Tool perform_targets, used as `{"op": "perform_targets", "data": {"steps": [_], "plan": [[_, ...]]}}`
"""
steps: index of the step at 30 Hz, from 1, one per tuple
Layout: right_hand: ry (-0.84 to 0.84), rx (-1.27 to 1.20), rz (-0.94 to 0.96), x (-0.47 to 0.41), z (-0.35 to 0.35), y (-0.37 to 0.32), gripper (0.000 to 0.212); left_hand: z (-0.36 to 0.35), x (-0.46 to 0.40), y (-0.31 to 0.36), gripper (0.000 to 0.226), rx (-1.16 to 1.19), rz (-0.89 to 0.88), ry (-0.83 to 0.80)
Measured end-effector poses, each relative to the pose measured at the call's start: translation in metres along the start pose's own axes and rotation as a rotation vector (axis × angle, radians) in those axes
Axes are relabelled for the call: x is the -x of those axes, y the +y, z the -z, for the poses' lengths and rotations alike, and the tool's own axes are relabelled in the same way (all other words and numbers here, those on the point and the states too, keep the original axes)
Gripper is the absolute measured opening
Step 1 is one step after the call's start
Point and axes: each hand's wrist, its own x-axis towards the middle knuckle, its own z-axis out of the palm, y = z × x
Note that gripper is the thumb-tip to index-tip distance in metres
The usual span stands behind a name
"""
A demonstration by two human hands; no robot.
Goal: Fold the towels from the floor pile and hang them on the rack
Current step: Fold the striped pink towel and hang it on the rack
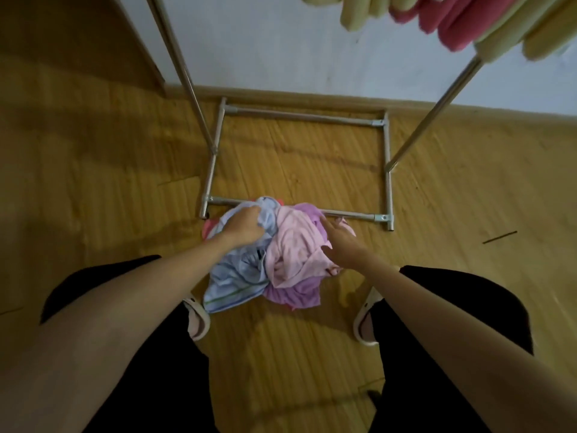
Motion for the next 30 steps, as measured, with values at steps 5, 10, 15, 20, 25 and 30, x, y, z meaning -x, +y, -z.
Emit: {"op": "perform_targets", "data": {"steps": [5, 10, 15, 20, 25, 30], "plan": [[-0.143, -0.035, -0.074, -0.012, -0.058, 0.021, 0.068, -0.070, -0.010, -0.038, 0.013, -0.011, 0.014, -0.100], [-0.205, -0.011, -0.050, -0.032, -0.106, 0.023, 0.069, -0.131, -0.021, -0.064, 0.006, -0.006, 0.016, -0.189], [-0.242, 0.004, -0.103, -0.058, -0.132, 0.029, 0.069, -0.161, -0.029, -0.064, 0.013, 0.075, -0.042, -0.225], [-0.231, 0.100, -0.092, -0.073, -0.148, 0.056, 0.062, -0.201, -0.037, -0.073, 0.026, 0.014, -0.056, -0.315], [-0.192, 0.271, 0.060, -0.083, -0.155, 0.070, 0.063, -0.224, -0.038, -0.068, 0.036, -0.242, -0.076, -0.312], [-0.201, 0.301, 0.051, -0.084, -0.153, 0.076, 0.028, -0.224, -0.034, -0.063, 0.020, -0.235, -0.116, -0.107]]}}
